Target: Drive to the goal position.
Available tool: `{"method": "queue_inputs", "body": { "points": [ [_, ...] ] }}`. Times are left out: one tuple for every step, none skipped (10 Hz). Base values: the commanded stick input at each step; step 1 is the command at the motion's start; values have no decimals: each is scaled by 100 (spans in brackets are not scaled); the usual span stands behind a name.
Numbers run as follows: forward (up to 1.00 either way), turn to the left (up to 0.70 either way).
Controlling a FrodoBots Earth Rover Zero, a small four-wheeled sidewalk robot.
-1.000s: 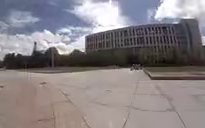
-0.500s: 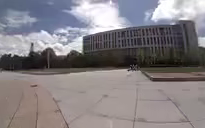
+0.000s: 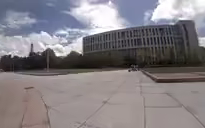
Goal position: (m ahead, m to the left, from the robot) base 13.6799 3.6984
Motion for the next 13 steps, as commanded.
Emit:
{"method": "queue_inputs", "body": {
  "points": [
    [70,-26],
    [70,-11],
    [70,2],
    [70,0],
    [70,8],
    [70,5],
    [70,1],
    [70,6],
    [70,9],
    [70,11],
    [70,10],
    [70,-16],
    [70,-3]
  ]
}}
